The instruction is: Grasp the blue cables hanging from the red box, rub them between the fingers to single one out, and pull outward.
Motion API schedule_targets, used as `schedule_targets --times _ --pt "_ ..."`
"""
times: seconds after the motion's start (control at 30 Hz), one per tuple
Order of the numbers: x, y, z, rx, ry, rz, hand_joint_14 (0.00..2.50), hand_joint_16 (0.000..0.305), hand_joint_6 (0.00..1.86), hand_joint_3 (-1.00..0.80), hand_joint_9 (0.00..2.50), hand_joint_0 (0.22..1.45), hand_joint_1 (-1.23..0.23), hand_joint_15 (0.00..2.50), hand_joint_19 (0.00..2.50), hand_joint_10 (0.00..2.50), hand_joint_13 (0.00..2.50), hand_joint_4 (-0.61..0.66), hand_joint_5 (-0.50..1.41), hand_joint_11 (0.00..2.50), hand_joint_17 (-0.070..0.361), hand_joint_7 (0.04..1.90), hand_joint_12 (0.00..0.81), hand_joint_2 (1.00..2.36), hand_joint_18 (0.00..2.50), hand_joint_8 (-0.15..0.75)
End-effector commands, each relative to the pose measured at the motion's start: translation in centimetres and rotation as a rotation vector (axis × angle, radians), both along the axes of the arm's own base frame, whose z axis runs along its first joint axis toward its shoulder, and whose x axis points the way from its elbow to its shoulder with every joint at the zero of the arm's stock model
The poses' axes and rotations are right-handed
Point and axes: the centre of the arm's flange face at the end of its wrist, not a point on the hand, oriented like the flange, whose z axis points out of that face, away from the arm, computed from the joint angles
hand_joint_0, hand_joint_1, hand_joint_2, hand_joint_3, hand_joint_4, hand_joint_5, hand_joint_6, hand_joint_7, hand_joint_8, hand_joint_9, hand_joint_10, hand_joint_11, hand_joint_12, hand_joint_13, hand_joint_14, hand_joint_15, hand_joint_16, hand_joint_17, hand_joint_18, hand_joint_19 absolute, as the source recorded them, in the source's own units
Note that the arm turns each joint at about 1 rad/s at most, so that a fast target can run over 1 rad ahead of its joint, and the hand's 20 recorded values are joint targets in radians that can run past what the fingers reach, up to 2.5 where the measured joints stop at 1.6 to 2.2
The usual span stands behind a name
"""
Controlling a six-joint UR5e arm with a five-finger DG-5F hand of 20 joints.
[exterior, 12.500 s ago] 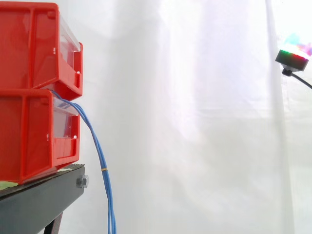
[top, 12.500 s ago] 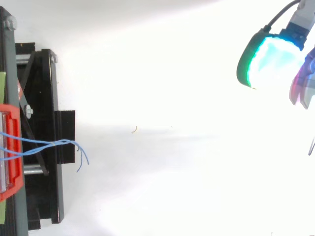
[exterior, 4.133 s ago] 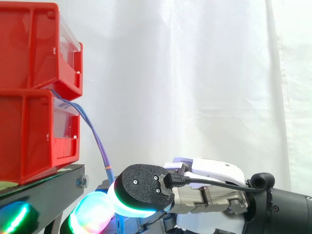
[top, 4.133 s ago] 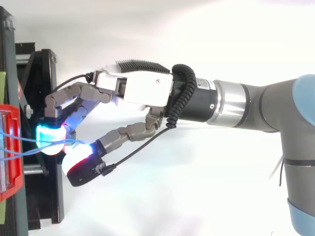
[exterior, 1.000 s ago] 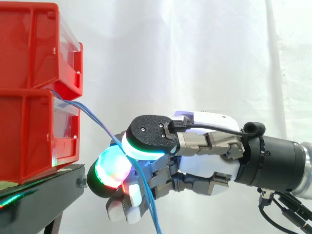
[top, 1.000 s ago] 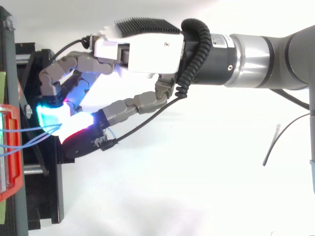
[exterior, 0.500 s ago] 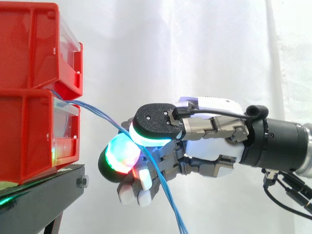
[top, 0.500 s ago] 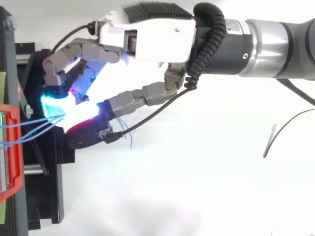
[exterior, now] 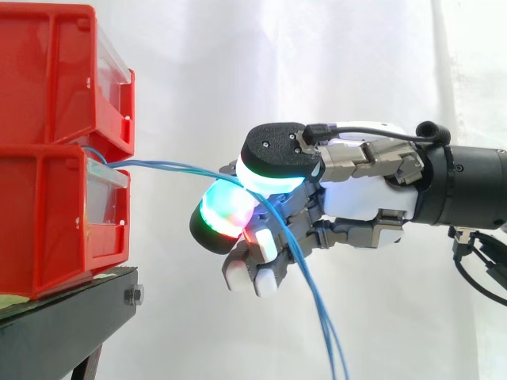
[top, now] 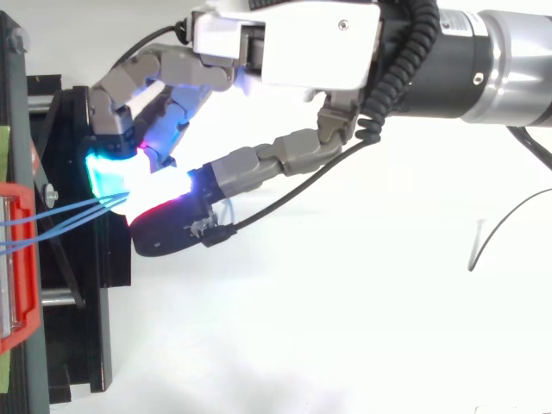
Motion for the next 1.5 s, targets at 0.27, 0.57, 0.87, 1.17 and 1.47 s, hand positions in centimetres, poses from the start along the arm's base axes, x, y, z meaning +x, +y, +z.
schedule_targets --times 0.27,0.57,0.87,1.17,1.47 --pt "-0.9 0.8 -0.3 0.179 0.084 -0.061 0.02 0.060 0.91 0.01 1.02 0.64 -0.79 0.53 0.59 0.02 0.86 -0.02 -0.18 0.86 0.135 1.03 0.400 1.02 0.81 0.349" --pt "-1.0 2.2 0.0 0.253 0.092 -0.084 0.02 0.058 0.92 -0.03 1.08 0.65 -0.83 0.55 0.61 0.02 0.90 -0.01 -0.19 0.90 0.130 0.99 0.389 1.02 0.84 0.330" --pt "-1.3 3.3 0.1 0.283 0.124 -0.103 0.02 0.056 0.83 -0.24 1.05 0.68 -0.83 0.52 0.60 0.02 0.90 0.06 -0.18 0.74 0.127 1.30 0.381 1.01 0.84 0.319" --pt "-1.4 3.5 0.3 0.299 0.127 -0.100 0.02 0.056 0.87 -0.30 0.97 0.74 -0.85 0.52 0.58 0.02 0.88 0.08 -0.21 0.80 0.126 1.02 0.370 1.01 0.82 0.298" --pt "-1.4 3.5 0.4 0.299 0.127 -0.100 0.02 0.056 0.86 -0.50 0.92 0.73 -0.92 0.52 0.55 0.02 0.86 0.16 -0.21 0.80 0.127 1.00 0.372 1.00 0.82 0.290"
